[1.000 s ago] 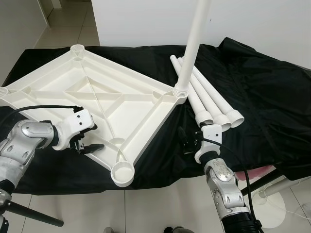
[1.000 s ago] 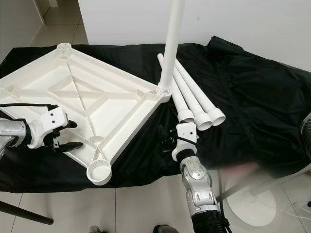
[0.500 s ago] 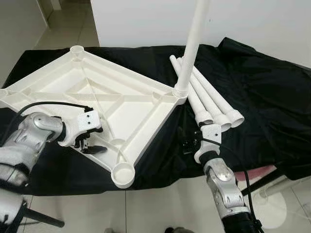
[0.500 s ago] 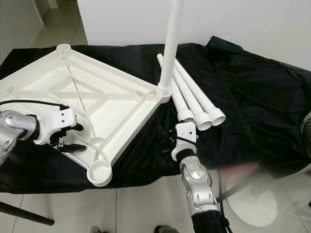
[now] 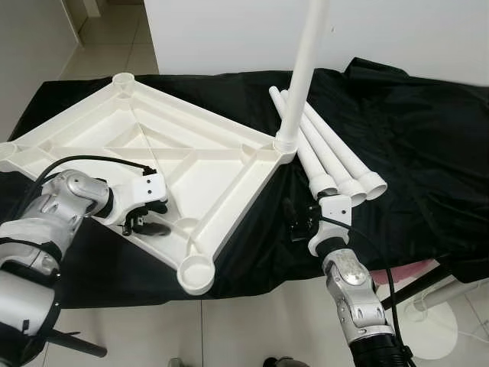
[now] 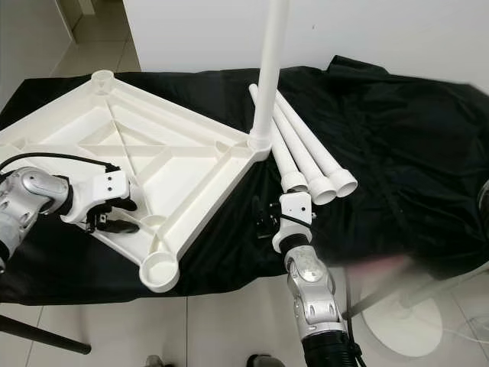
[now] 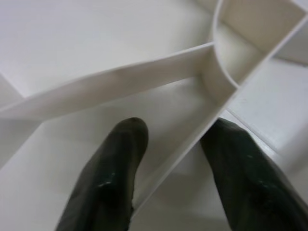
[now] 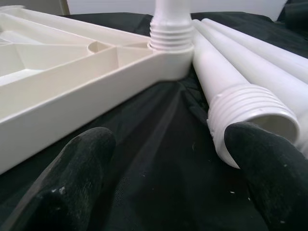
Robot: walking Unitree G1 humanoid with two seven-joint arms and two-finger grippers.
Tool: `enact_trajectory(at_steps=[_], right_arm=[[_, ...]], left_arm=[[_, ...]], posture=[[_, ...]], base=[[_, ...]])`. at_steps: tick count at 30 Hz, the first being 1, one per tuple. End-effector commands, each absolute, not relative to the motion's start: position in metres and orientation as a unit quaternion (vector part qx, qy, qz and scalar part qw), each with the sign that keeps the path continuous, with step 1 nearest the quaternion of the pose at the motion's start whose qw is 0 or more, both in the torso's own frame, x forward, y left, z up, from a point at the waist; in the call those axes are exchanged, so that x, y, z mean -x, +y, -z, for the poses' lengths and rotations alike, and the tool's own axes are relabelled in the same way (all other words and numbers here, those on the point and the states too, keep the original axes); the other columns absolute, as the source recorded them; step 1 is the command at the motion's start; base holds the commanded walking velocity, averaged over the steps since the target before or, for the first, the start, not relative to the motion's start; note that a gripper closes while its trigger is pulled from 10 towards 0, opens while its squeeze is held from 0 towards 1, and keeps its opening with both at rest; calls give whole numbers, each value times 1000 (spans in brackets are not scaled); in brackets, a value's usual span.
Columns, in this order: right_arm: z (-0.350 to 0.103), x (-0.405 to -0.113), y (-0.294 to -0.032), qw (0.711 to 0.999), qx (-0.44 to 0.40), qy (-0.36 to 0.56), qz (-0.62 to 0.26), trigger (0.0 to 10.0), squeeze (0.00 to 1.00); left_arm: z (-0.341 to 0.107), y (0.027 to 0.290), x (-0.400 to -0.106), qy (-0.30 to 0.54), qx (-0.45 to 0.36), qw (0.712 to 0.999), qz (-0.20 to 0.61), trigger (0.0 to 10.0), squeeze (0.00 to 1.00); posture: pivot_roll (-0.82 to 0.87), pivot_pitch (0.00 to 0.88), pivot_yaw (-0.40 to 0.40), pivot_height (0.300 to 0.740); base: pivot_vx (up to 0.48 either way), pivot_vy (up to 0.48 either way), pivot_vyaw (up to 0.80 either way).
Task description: Building children table
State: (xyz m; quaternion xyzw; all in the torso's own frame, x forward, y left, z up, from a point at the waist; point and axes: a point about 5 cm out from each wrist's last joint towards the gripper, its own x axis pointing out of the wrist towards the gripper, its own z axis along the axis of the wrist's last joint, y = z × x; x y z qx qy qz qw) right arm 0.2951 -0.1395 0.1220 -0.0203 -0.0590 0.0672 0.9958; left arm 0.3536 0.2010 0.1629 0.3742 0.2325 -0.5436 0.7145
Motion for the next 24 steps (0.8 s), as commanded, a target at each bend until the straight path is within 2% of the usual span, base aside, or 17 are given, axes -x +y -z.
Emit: enact_trajectory(at_steps=[1, 14, 16, 18, 19, 20, 21, 24], right_arm=[[-120, -292, -139, 996, 19, -58, -64, 10000, 0], [-121, -295, -137, 996, 18, -60, -65, 10000, 0], [-121, -295, -136, 996, 17, -60, -65, 10000, 0], [-121, -297, -134, 996, 17, -61, -67, 10000, 0], [-121, -297, -133, 996, 16, -62, -67, 10000, 0], [-121, -297, -133, 996, 16, -62, -67, 10000, 0], [-122, -298, -133, 996, 16, -63, -67, 10000, 0], [-122, -298, -132, 996, 16, -64, -66, 10000, 0]], left_arm=[[-157, 208, -355, 230, -364, 745, 510, 0, 0], [-148, 191, -354, 194, -354, 756, 515, 0, 0], [-146, 185, -354, 184, -345, 759, 520, 0, 0], [-145, 163, -349, 141, -336, 760, 538, 0, 0], [-145, 155, -347, 124, -337, 759, 543, 7333, 0], [-145, 155, -347, 124, -337, 759, 543, 7333, 0], [-145, 151, -346, 114, -338, 759, 545, 10000, 0], [-146, 145, -346, 99, -331, 765, 544, 10000, 0]], posture=[[-104, 102, 43, 740], [-92, 102, 37, 740], [-88, 102, 35, 740], [-82, 101, 36, 740], [-82, 100, 36, 740], [-82, 100, 36, 740], [-82, 100, 36, 740], [-82, 101, 37, 740]], base=[[0, 0, 0], [0, 0, 0], [0, 0, 0], [0, 0, 0], [0, 0, 0], [0, 0, 0], [0, 0, 0], [0, 0, 0]])
